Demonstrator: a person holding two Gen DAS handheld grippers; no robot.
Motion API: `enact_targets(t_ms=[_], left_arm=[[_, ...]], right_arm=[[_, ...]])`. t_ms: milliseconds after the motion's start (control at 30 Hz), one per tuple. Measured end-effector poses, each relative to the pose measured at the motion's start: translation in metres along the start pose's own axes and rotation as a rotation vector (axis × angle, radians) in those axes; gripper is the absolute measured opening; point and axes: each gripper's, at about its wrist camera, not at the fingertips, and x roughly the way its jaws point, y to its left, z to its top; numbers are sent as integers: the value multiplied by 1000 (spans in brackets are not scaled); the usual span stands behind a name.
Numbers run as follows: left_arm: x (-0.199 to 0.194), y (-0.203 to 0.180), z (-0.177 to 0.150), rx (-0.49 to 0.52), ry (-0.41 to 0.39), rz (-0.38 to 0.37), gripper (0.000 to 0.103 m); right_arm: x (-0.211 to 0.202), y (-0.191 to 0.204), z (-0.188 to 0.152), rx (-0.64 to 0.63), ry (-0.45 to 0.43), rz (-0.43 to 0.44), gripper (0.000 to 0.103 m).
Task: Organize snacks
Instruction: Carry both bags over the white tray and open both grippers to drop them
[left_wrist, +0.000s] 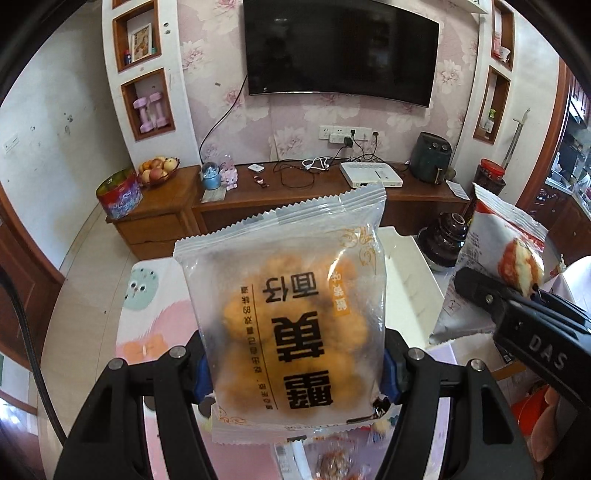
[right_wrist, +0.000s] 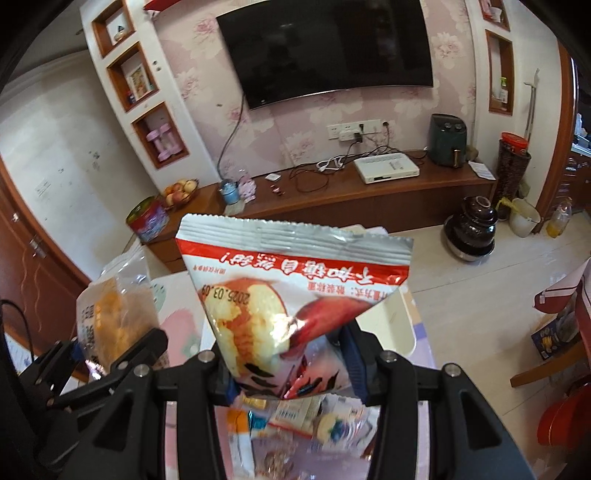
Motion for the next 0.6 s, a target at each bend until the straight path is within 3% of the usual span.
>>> enact_targets(t_ms=[467, 567, 600], left_arm=[[75, 5, 27, 13, 39, 7, 68], [86, 7, 26, 7, 52, 9, 78], [88, 8, 25, 4, 59, 11, 86]], right_arm=[[79, 4, 25, -1, 103, -93, 47], [91, 5, 25, -1, 137, -92, 47], [94, 5, 27, -1, 145, -96, 47]])
